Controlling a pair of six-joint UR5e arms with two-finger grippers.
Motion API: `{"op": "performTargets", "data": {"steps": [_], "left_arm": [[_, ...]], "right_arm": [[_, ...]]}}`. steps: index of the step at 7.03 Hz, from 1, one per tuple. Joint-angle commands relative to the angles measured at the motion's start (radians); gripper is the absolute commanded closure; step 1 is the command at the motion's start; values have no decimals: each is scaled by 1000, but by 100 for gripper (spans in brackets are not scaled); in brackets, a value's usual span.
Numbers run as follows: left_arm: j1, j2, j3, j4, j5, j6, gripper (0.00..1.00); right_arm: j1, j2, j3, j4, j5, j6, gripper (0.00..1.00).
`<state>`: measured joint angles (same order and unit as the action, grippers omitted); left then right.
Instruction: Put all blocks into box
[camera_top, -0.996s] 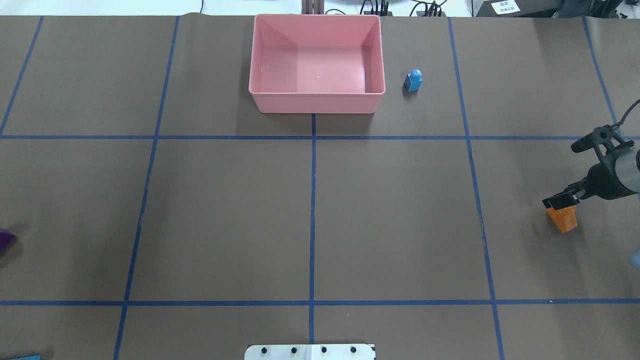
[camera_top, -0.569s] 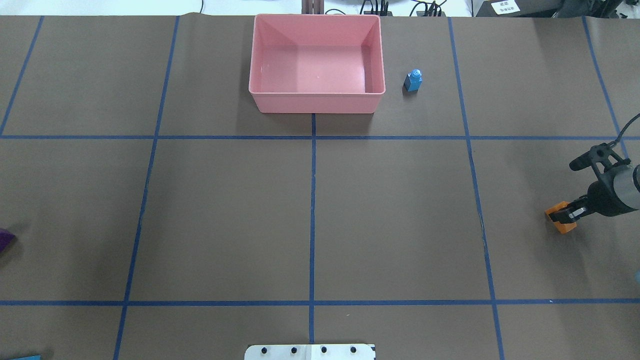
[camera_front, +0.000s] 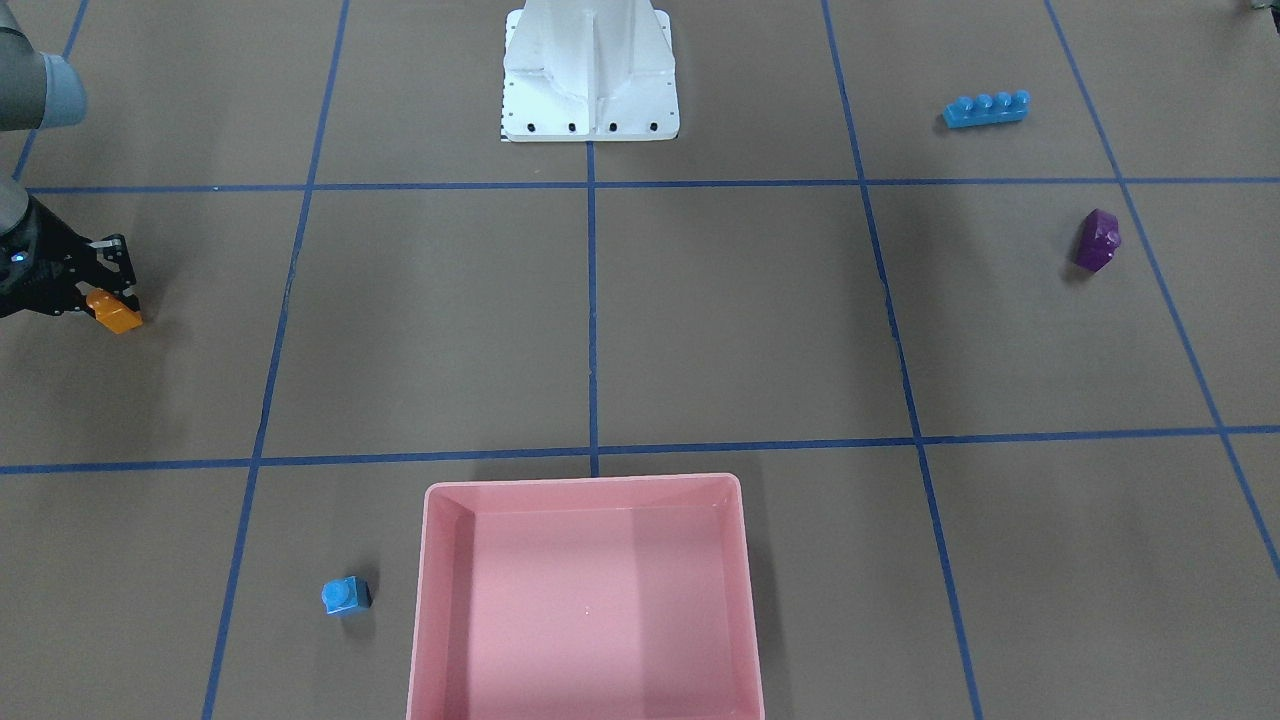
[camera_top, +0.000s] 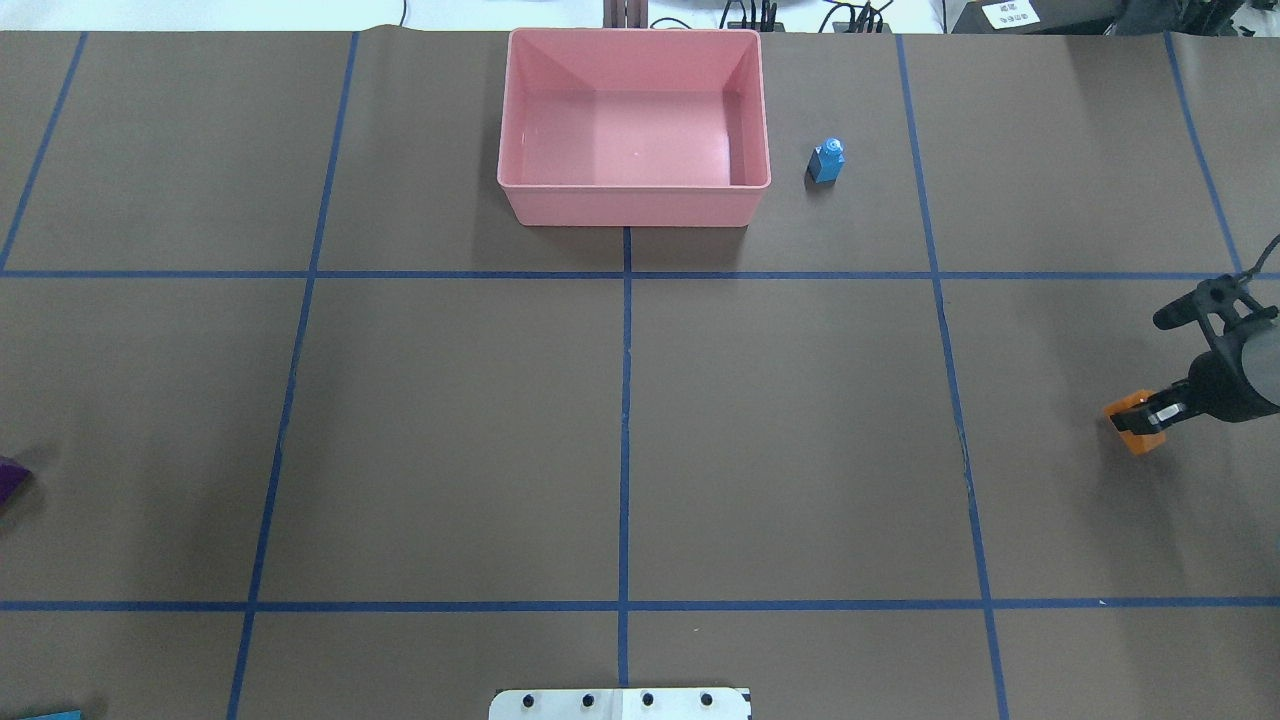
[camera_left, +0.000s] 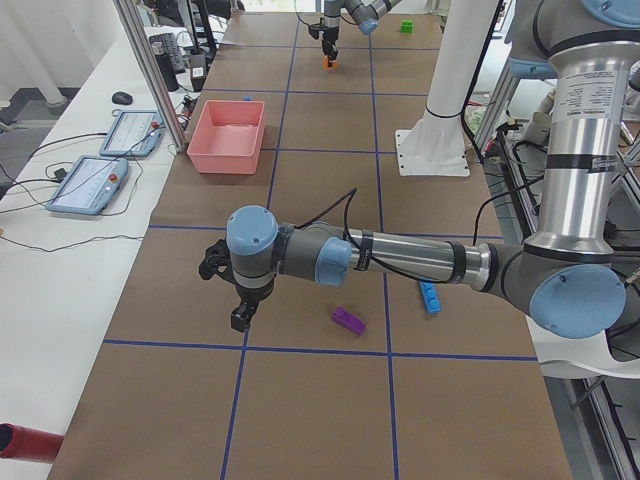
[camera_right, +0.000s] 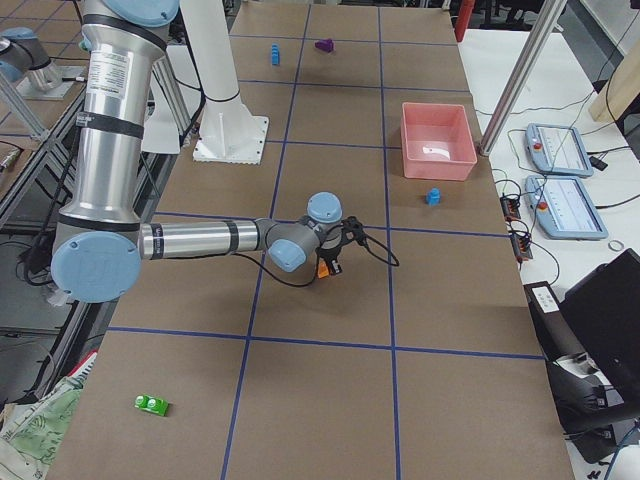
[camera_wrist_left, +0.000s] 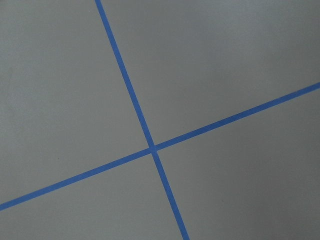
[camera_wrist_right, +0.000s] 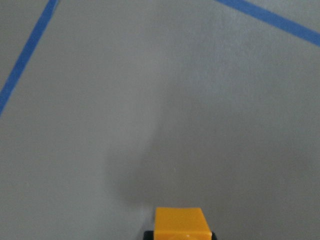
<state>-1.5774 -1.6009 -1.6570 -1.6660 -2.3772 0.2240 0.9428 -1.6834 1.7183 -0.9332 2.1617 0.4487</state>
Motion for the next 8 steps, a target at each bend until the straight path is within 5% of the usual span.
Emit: {"op": "performTargets", "data": {"steps": [1, 3, 6, 8], "left_arm": [[2, -1, -1, 0, 0, -2, 0], [14, -1, 0, -6, 1, -2, 0], [20, -2, 0, -8, 1, -3, 0], [22, -4, 0, -8, 1, -3, 0]], "right_arm": [[50, 285, -11, -225, -11, 10, 100], [76, 600, -142, -393, -16, 66, 100], [67, 1000, -508, -389, -26, 237, 100], [6, 1163, -694, -389, -200, 292, 100]]}}
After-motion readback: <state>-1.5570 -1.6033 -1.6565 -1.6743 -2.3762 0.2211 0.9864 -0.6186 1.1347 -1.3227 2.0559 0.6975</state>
